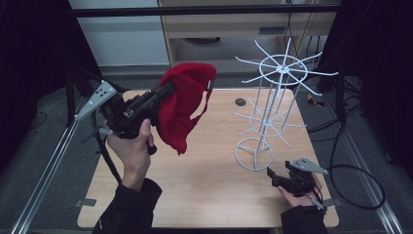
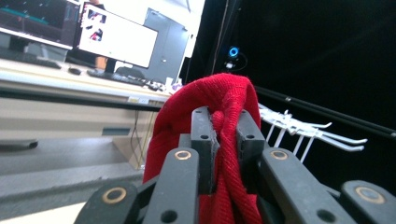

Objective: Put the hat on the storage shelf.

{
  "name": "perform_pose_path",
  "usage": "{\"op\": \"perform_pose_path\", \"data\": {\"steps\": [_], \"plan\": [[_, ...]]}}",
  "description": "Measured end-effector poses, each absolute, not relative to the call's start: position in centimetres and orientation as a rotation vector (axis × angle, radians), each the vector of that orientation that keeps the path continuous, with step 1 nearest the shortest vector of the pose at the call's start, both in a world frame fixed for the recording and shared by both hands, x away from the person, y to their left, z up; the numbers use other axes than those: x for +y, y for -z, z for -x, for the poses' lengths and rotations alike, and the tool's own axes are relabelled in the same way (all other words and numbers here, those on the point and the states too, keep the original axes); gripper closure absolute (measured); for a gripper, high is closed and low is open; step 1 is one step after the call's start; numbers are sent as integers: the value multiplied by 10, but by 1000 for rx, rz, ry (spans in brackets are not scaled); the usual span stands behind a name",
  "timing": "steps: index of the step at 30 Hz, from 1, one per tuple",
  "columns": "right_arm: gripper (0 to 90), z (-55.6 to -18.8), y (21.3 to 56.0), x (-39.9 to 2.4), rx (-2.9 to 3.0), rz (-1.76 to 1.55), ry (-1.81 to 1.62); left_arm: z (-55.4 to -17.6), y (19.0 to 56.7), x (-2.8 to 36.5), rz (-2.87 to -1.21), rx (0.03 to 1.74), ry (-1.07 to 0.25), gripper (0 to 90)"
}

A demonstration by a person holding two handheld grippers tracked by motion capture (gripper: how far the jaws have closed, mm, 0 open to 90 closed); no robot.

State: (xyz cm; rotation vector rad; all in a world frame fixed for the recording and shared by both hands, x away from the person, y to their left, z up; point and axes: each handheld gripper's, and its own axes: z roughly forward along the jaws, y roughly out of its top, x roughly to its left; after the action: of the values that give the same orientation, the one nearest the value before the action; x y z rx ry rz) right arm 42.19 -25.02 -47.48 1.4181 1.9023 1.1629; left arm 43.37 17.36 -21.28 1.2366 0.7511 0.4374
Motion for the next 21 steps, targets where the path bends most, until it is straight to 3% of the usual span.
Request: {"op": "perform_pose_path", "data": {"steps": [21], "plan": [[239,-423,475,-250,1913,-1423,-1162,-425,168,133,-1166,678,-417,808]]}}
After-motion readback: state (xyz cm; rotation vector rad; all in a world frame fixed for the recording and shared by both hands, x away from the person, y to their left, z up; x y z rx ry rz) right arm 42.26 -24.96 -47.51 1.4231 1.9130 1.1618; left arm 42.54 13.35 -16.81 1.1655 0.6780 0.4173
